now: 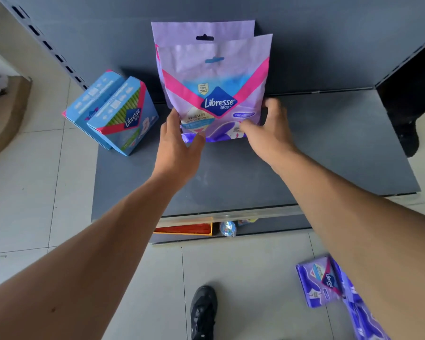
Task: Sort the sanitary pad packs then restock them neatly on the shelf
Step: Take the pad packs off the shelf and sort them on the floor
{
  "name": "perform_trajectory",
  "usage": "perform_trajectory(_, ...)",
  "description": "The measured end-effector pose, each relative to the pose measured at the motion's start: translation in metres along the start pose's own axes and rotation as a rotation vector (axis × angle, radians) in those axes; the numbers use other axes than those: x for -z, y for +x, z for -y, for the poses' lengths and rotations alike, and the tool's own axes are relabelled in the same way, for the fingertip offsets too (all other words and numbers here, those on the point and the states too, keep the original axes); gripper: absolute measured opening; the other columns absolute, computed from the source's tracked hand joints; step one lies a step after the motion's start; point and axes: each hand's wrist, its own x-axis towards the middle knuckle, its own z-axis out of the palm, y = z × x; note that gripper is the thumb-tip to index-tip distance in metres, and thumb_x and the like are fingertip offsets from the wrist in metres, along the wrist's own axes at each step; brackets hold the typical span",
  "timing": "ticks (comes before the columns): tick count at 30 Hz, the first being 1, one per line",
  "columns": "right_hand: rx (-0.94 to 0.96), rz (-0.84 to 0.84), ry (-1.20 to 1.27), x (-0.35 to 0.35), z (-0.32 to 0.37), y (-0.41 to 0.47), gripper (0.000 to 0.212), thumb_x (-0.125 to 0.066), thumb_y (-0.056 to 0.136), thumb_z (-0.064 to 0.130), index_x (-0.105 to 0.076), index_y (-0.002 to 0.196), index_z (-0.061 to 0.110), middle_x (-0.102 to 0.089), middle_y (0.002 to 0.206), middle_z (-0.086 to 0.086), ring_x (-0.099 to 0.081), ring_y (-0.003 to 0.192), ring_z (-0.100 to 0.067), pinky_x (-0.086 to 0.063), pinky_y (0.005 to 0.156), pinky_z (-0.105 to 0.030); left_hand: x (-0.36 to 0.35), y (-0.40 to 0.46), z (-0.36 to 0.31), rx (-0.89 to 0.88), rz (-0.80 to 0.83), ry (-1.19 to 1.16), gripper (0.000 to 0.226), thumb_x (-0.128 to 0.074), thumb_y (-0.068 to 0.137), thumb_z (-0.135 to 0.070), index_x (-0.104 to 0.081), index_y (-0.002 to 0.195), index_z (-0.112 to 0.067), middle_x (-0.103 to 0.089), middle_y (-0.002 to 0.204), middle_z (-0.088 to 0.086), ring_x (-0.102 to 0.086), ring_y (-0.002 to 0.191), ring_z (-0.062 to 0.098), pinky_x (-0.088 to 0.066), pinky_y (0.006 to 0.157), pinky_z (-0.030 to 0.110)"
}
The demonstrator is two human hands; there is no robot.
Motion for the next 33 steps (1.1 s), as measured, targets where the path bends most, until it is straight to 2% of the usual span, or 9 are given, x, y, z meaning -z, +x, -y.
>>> perform_trajectory(2,0.023,-0.026,0.084,0.011,-0.004,-0.013,0.031,-0.064,0.085,0.029,-0.044,0.107,0.021,-0.059,0.100,0.009,-0.060,0.084,-0.006,-0.047,0.067,-0.014,0.000,-0.008,-0.005,-0.047,-0.025,0.006,0.048,-0.059,0.087,-0.035,-0.043,0.131,-0.025,-0.053,0.127,-0.004,-0.049,0.120,0.016,-0.049,0.095,0.048)
perform_trajectory(6,0.002,-0.094,0.224,0.043,-0.021,-0.037,0.030,-0.067,0.085,0.030,-0.044,0.100,0.018,-0.068,0.097,0.001,-0.068,0.087,-0.017,-0.056,0.078,-0.044,-0.006,-0.026,-0.030,-0.153,0.033,-0.132,0.045,-0.058,0.092,-0.024,-0.038,0.131,-0.017,-0.061,0.125,-0.006,-0.057,0.115,0.007,-0.051,0.093,0.041)
perform_trajectory(13,-0.164,-0.313,0.482,0.113,-0.069,-0.123,0.029,-0.065,0.093,0.025,-0.045,0.110,0.012,-0.068,0.099,0.000,-0.071,0.084,-0.008,-0.055,0.066,-0.023,-0.053,-0.081,-0.083,-0.114,0.300,-0.213,0.037,-0.063,0.090,-0.038,-0.043,0.120,-0.031,-0.068,0.111,-0.016,-0.067,0.101,0.004,-0.058,0.082,0.043)
perform_trajectory(16,-0.302,-0.419,0.527,0.137,-0.111,-0.178,0.026,-0.065,0.092,0.025,-0.049,0.109,0.013,-0.070,0.096,0.001,-0.070,0.085,-0.009,-0.054,0.068,-0.025,-0.089,-0.120,-0.097,-0.078,0.439,-0.180,0.036,-0.068,0.090,-0.029,-0.048,0.119,-0.035,-0.069,0.104,-0.020,-0.068,0.091,-0.001,-0.058,0.074,0.028)
perform_trajectory(19,-0.465,-0.487,0.563,0.158,-0.159,-0.235,0.019,-0.064,0.092,0.024,-0.053,0.106,0.017,-0.071,0.096,0.001,-0.068,0.084,-0.006,-0.051,0.071,-0.022,-0.131,-0.164,-0.101,-0.059,0.612,-0.069,0.037,-0.069,0.089,-0.026,-0.049,0.116,-0.040,-0.067,0.100,-0.025,-0.065,0.085,-0.006,-0.053,0.066,0.017)
perform_trajectory(22,-0.633,-0.526,0.610,0.172,-0.206,-0.289,0.018,-0.063,0.093,0.015,-0.053,0.108,0.016,-0.069,0.094,0.002,-0.067,0.077,-0.002,-0.048,0.060,-0.012,-0.176,-0.208,-0.093,-0.002,0.765,0.076,0.041,-0.070,0.086,-0.030,-0.052,0.120,-0.044,-0.068,0.101,-0.018,-0.065,0.089,0.007,-0.056,0.074,0.031)
perform_trajectory(25,-0.783,-0.516,0.579,0.176,-0.256,-0.331,0.019,-0.067,0.090,0.021,-0.054,0.104,0.019,-0.069,0.094,0.005,-0.067,0.076,-0.001,-0.049,0.060,-0.015,-0.216,-0.247,-0.081,0.029,0.881,0.239,0.034,-0.068,0.088,-0.030,-0.050,0.115,-0.041,-0.062,0.090,-0.018,-0.058,0.076,0.003,-0.045,0.064,0.016)
perform_trajectory(29,-0.995,-0.430,0.578,0.173,-0.318,-0.357,0.024,-0.069,0.087,0.035,-0.052,0.099,0.025,-0.067,0.097,0.002,-0.068,0.087,-0.013,-0.058,0.078,-0.036,-0.268,-0.280,-0.060,0.047,0.995,0.410,0.037,-0.065,0.091,-0.030,-0.051,0.125,-0.028,-0.065,0.113,-0.006,-0.061,0.095,0.010,-0.038,0.058,0.007)
perform_trajectory(33,-1.117,-0.402,0.623,0.158,-0.383,-0.351,0.027,-0.068,0.087,0.036,-0.050,0.100,0.022,-0.067,0.097,0.002,-0.068,0.086,-0.014,-0.057,0.070,-0.029,-0.335,-0.292,-0.032,0.030,1.057,0.611,0.035,-0.061,0.094,-0.031,-0.049,0.126,-0.021,-0.062,0.123,-0.002,-0.056,0.093,0.009,-0.037,0.058,0.006)
